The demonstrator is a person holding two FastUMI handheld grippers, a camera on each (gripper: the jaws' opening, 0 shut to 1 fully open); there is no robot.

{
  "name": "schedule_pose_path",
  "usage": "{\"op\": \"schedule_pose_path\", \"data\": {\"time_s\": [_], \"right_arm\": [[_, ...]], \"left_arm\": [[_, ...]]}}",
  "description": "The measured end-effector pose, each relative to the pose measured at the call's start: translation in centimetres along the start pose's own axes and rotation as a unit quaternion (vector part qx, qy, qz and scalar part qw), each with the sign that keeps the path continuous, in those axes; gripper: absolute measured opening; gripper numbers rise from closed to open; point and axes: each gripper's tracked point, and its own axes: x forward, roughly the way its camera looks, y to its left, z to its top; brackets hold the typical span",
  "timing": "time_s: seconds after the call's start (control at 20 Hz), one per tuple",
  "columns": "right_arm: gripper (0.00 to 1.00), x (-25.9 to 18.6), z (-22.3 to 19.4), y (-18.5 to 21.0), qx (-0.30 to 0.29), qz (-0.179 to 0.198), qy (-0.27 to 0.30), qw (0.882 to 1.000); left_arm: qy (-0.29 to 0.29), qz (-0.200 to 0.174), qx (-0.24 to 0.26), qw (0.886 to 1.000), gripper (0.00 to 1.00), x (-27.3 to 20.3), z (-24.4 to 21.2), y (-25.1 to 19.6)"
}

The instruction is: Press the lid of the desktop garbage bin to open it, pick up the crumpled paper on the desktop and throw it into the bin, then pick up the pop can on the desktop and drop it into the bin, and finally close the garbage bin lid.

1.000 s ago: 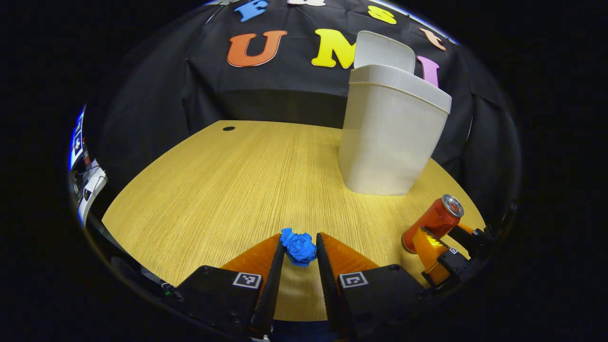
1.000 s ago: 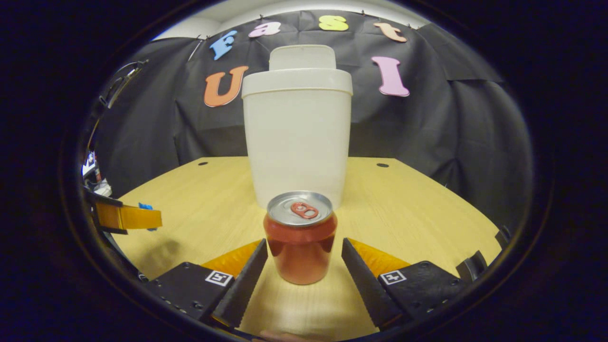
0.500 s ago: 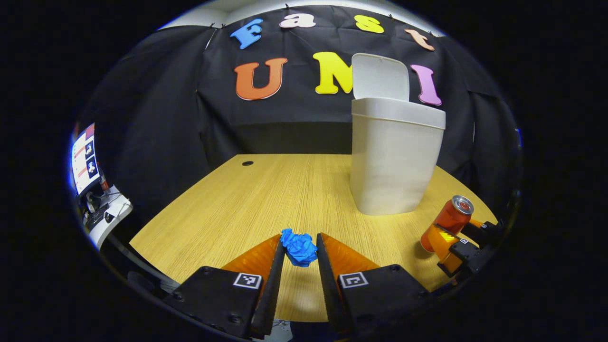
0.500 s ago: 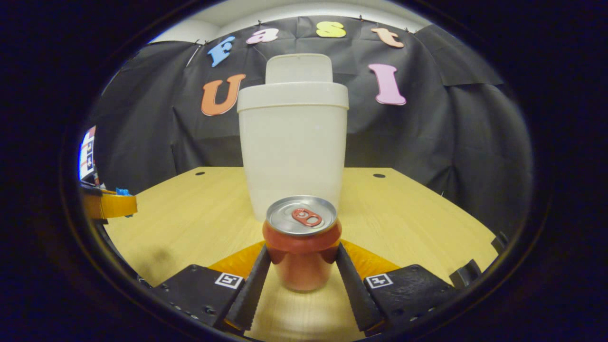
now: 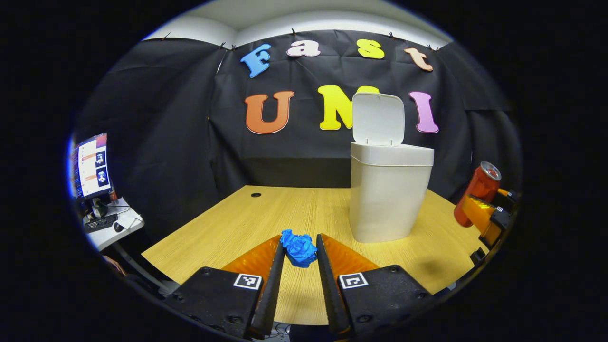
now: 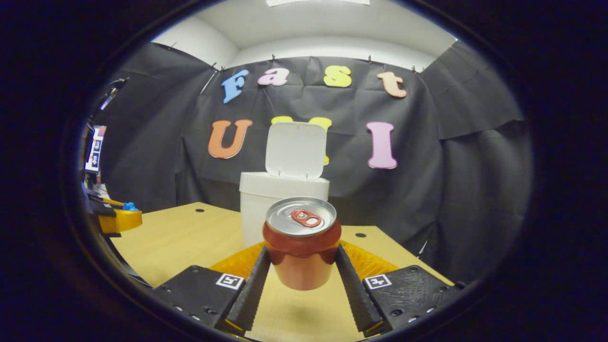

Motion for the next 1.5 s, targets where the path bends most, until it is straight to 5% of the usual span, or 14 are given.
{"op": "schedule_pose_path", "data": {"time_s": [0.75,0.95,1.15,1.5], "right_arm": [[0.77,-0.2,2.3,-3.4,0.064,0.094,0.016,0.993],[0.77,0.9,1.4,-3.8,0.080,0.103,0.031,0.991],[0.77,1.3,1.5,-5.2,0.079,0.101,0.028,0.991],[0.77,2.1,1.3,-9.4,0.092,0.080,0.028,0.992]], "left_arm": [[-0.014,0.007,-0.044,0.999,0.45,-1.5,2.9,-1.9],[-0.041,0.023,-0.027,0.999,0.45,0.2,6.6,-2.4],[-0.054,-0.020,-0.022,0.998,0.45,2.8,10.5,-5.1],[-0.075,-0.026,-0.037,0.996,0.45,8.4,17.9,-6.7]]}}
